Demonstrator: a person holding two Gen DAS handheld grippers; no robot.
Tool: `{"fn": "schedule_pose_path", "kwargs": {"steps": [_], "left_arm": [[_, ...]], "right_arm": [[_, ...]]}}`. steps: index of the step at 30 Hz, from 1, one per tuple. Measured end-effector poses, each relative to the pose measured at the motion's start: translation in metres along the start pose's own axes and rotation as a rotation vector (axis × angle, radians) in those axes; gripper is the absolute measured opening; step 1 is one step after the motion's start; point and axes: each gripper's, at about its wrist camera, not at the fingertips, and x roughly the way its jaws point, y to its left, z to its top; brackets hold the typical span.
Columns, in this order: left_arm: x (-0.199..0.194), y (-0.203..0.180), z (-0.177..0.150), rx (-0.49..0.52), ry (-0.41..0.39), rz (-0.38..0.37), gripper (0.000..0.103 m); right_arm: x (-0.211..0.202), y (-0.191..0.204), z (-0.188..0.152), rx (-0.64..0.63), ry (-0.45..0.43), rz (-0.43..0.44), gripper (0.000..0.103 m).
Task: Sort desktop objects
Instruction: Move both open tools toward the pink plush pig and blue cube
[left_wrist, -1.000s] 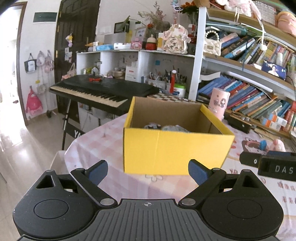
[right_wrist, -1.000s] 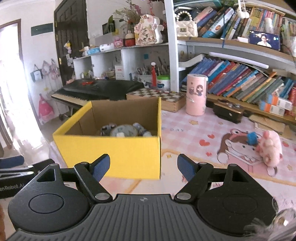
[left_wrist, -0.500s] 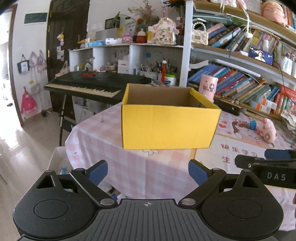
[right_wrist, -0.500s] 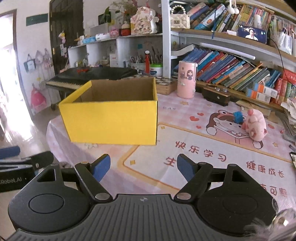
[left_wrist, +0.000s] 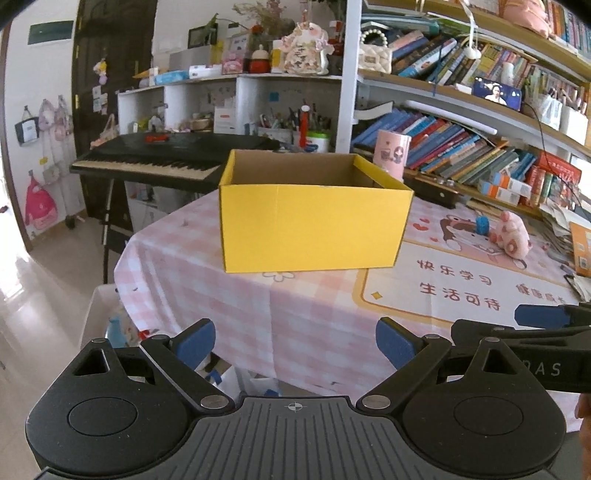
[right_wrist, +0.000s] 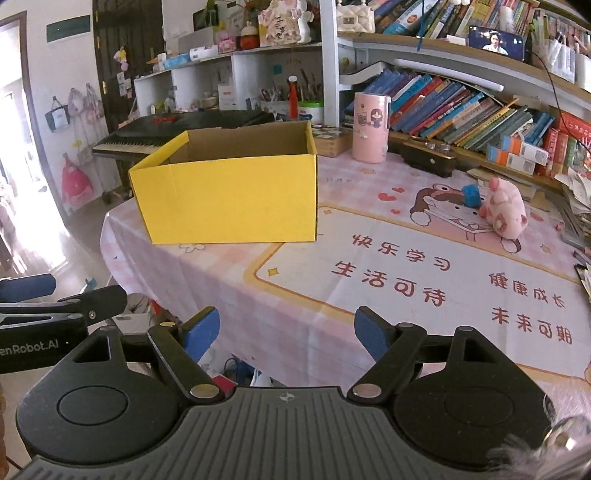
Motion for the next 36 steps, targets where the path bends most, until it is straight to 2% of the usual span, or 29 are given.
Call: {"fn": "schedule_pose_path", "kwargs": {"steps": [21, 36], "left_arm": [[0.013, -0.029, 0.004, 0.073, 0.014, -0.102, 0.096], [0.039, -0.075, 0.015, 0.124, 0.029, -0.19, 0.096]], "right_arm": [[-0.015, -0.028, -0.011, 0.082, -0.002, -0.099, 0.082], [-0.018, -0.075, -0.011, 0.148, 0.014, -0.192, 0.082]]}}
